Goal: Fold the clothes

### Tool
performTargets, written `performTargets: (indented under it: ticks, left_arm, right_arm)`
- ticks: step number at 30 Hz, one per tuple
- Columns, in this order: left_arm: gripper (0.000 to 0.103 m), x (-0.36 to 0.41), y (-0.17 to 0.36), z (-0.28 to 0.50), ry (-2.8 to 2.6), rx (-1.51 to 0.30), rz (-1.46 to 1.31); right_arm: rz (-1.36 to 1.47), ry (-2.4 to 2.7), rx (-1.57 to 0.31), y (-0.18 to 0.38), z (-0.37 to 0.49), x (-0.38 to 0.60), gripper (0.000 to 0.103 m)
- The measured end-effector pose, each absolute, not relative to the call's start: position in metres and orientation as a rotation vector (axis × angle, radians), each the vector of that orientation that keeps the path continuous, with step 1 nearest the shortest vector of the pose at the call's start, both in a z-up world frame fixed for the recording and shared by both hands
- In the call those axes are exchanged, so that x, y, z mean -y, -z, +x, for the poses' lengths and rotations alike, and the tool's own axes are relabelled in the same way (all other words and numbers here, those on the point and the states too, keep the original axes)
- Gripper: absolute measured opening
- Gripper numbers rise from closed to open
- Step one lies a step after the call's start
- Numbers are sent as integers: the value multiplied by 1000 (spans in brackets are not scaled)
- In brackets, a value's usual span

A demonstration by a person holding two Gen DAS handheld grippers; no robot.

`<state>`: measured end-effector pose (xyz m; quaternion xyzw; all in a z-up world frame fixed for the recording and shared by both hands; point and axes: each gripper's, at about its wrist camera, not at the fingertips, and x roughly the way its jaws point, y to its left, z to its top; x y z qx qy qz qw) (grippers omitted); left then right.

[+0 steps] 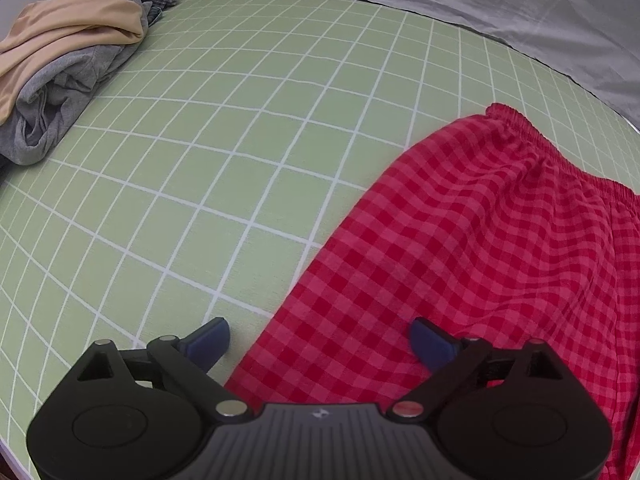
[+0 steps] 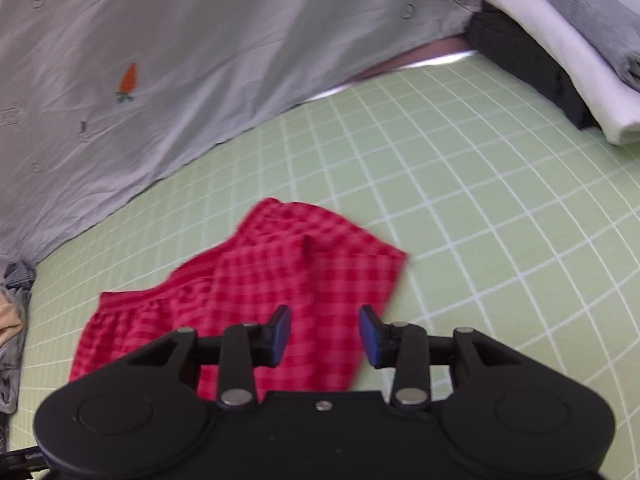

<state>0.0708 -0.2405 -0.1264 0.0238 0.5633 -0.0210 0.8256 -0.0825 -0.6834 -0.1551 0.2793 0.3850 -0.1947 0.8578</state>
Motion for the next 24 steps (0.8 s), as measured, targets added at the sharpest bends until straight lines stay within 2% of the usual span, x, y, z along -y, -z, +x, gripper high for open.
performTargets:
  ticks: [3, 7, 9, 11, 13, 21, 24]
  left_arm:
    - [103, 241, 127, 71, 41, -1201, 50]
    - [103, 242, 128, 71, 37, -1202, 48]
    - [103, 242, 128, 71, 38, -1201, 48]
    - [103, 242, 128, 71, 38, -1200, 47]
    - [103, 242, 128, 71, 38, -1200, 47]
    - [103, 241, 128, 71, 40, -1194, 47]
    - [103, 241, 128, 70, 41, -1190, 47]
  right_arm:
    - [576, 371, -826, 161, -73, 681, 34]
    - [529, 331, -872, 170, -54, 672, 34]
    - [513, 330, -875, 170, -54, 669, 27]
    - [512, 341, -850, 165, -65, 669, 8]
    - [511, 351, -825, 161, -75, 669, 0]
    - [501, 514, -729, 127, -148, 675, 0]
    - [514, 584, -770, 132, -177, 676, 0]
